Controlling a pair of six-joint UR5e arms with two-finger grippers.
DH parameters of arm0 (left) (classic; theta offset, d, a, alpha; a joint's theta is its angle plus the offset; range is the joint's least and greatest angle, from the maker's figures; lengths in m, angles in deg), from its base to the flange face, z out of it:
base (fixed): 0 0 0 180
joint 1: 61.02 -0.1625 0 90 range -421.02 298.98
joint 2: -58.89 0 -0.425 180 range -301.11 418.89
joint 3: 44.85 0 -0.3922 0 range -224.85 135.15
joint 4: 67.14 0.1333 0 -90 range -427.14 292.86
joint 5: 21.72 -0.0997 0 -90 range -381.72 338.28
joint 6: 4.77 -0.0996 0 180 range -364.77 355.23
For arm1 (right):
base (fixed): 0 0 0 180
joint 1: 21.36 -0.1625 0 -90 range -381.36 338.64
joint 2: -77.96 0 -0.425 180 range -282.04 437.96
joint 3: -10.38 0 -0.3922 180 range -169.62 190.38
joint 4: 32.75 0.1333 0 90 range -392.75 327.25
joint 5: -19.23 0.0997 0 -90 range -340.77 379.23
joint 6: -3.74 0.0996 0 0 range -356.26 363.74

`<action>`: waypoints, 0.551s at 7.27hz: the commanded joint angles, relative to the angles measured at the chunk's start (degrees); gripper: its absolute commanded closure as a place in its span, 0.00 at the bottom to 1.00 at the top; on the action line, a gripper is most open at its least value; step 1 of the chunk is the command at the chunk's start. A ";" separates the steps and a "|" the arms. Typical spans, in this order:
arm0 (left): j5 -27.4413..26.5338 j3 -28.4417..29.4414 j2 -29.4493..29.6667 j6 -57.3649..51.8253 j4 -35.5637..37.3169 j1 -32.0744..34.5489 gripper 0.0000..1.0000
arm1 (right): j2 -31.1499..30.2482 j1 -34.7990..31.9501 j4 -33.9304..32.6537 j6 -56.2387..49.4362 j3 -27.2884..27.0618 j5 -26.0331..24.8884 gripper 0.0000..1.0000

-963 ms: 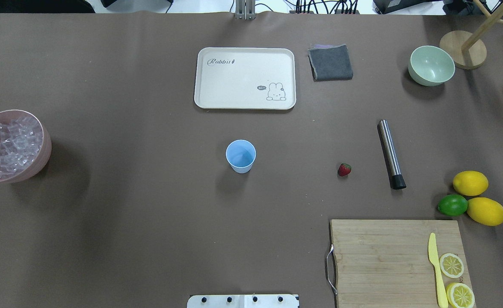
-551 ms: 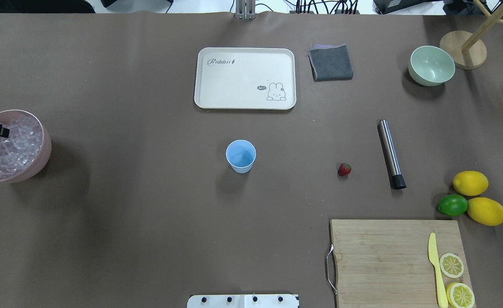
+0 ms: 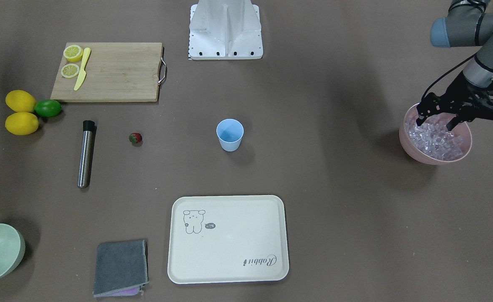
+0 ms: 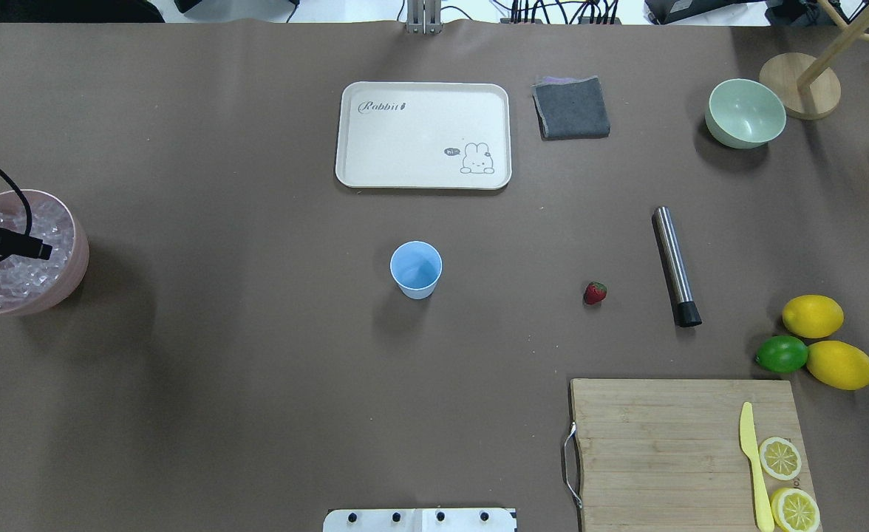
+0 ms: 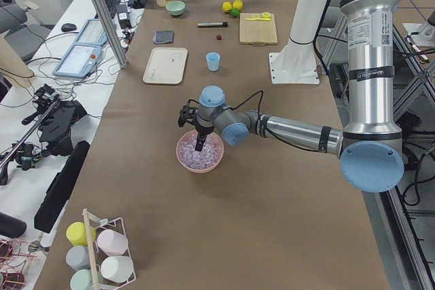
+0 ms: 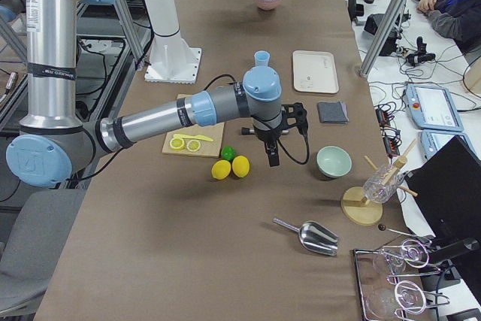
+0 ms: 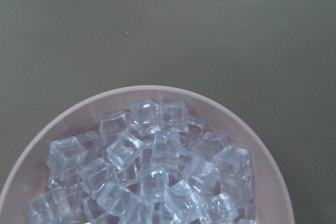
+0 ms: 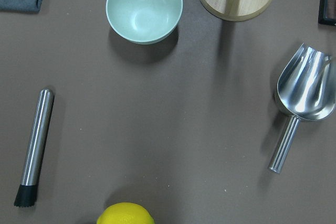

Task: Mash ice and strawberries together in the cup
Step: 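Lower the left gripper into the pink bowl and grasp an ice cube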

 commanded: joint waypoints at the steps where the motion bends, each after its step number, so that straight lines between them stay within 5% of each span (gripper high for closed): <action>1: -0.11 1.12 -0.06 -3.32 -0.10 -0.10 0.36 | 0.00 0.01 0.01 0.00 -0.07 0.00 0.00; 4: -0.02 2.26 0.55 -3.50 -0.27 -0.19 0.36 | 0.00 0.01 0.01 0.00 -0.07 -0.09 0.00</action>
